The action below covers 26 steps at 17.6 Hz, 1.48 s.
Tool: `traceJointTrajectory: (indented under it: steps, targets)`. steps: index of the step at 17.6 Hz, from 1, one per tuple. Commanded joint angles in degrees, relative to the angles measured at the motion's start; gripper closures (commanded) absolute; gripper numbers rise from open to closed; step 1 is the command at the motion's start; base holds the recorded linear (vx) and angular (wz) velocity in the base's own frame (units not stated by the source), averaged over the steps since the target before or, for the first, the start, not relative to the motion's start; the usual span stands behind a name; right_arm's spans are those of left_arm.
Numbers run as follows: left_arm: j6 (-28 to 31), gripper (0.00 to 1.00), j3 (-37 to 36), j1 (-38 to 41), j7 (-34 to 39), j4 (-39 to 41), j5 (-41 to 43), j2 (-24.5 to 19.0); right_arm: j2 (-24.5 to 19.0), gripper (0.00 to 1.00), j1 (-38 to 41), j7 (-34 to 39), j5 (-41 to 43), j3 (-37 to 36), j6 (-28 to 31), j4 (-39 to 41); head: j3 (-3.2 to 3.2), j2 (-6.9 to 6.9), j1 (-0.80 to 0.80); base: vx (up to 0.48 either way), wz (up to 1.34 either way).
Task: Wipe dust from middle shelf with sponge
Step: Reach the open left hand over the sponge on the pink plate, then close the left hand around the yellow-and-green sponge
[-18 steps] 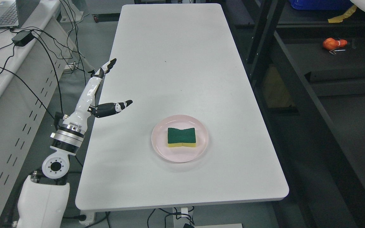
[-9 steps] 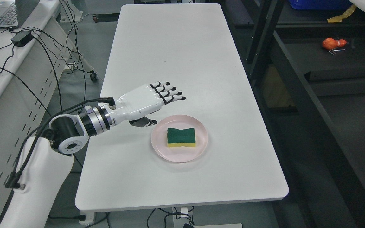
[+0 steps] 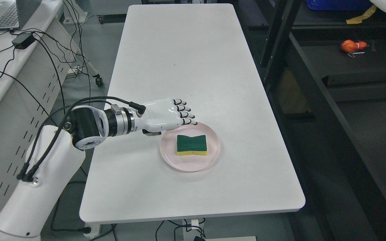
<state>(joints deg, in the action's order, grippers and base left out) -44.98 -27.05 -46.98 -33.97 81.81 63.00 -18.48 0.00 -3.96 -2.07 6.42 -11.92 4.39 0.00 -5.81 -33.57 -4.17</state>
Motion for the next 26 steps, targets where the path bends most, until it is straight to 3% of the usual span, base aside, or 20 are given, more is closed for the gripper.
traceJointTrajectory:
  steps: [1,21,26]
  targets:
    - [0.0,0.14,-8.5,-1.7,-0.1,-1.2,4.2,0.2,1.0,0.00,0.0,0.0,0.0,0.0,0.0,1.0,0.00,0.00,0.00,0.000,0.00]
    - [0.0,0.23,-8.5,1.4,0.4,-5.7,8.8,3.9,1.0,0.00,0.0,0.0,0.0,0.1,0.0,1.0,0.00,0.00,0.00,0.000,0.00]
    - [0.0,0.46,-3.7,2.4,0.2,-5.7,8.6,4.1,1.0,0.00,0.0,0.0,0.0,0.0,0.0,1.0,0.00,0.00,0.00,0.000,0.00]
